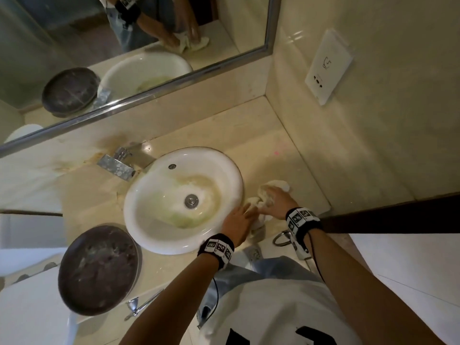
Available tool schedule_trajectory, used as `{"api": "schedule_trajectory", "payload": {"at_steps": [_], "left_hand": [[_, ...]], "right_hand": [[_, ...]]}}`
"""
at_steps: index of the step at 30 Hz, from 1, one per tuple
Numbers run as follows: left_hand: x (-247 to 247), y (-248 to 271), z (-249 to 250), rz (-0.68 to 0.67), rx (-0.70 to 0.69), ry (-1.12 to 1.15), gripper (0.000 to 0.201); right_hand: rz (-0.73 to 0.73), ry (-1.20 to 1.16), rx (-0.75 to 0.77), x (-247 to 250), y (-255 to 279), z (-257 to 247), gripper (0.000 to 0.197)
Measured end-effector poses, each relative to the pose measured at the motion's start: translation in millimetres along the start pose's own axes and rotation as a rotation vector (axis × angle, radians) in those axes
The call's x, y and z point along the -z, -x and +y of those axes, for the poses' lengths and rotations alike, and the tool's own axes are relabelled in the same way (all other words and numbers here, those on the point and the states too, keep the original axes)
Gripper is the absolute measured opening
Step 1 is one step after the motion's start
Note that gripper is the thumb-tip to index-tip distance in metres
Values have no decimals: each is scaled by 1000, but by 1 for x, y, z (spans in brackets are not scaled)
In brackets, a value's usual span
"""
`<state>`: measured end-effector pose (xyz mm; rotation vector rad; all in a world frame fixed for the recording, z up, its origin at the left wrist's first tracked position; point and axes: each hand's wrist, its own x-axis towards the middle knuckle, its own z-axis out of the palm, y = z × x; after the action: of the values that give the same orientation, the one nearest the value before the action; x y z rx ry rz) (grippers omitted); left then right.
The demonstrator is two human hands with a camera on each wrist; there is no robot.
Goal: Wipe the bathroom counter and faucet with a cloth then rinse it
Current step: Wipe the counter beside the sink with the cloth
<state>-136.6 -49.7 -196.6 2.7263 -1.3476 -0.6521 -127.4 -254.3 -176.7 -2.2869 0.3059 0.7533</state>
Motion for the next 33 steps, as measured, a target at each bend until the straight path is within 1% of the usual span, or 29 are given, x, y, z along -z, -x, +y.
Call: {"api": "schedule_trajectory", "payload": {"at_steps": [1, 2, 3, 5, 7, 9, 12, 15, 17, 18, 20, 22, 24, 26, 27, 28, 30, 31, 33], "left_hand": [[-2, -1, -2, -11, -23, -43, 70], [-4, -2, -3, -20, -27, -66, 72], [-6, -4, -4, -28, -26, -76, 72], [-5, -7, -4, -50, -39, -79, 69], [0, -10, -7, -55, -56, -57, 65], [6, -14, -11, -50, -59, -40, 57], [7, -22, -18, -18, -86, -48, 50], [6, -34, -21, 11, -152, -55, 52], [12, -44, -21, 8, -130, -34, 54], [18, -50, -21, 30, -102, -19, 54], [29, -63, -19, 21, -48, 34, 53], [40, -78, -12, -14, -69, 56, 52], [54, -91, 4, 14, -119, 87, 51], [62, -101, 25, 29, -167, 99, 51], [61, -105, 36, 12, -179, 97, 49], [58, -107, 45, -14, -188, 100, 46], [48, -112, 57, -61, -199, 125, 43], [44, -113, 59, -87, -191, 128, 47], [37, -112, 58, -179, -151, 87, 64]], "right_hand": [[-38, 78, -7, -6, -2, -1, 92], [-50, 174, -20, -12, -5, 0, 91], [-41, 258, -39, -17, -9, 0, 85], [-9, 321, -79, -25, -13, -1, 66], [16, 326, -92, -32, -13, -2, 52], [48, 335, -90, -37, -15, 0, 45], [66, 318, -105, -37, -21, -1, 40], [98, 259, -137, -32, -29, -1, 36], [149, 195, -153, -28, -33, -1, 32], [176, 159, -164, -24, -35, 0, 31], [221, 85, -200, -12, -37, 3, 28], [242, 18, -257, 10, -34, 13, 29], [282, -6, -315, 35, -26, 31, 31], [351, -31, -372, 56, -19, 53, 28], [398, -46, -397, 61, -18, 65, 28], [430, -51, -418, 62, -19, 75, 33], [421, -7, -415, 54, -22, 86, 50], [403, 8, -408, 47, -24, 88, 58], [404, 5, -404, 32, -26, 87, 77]]}}
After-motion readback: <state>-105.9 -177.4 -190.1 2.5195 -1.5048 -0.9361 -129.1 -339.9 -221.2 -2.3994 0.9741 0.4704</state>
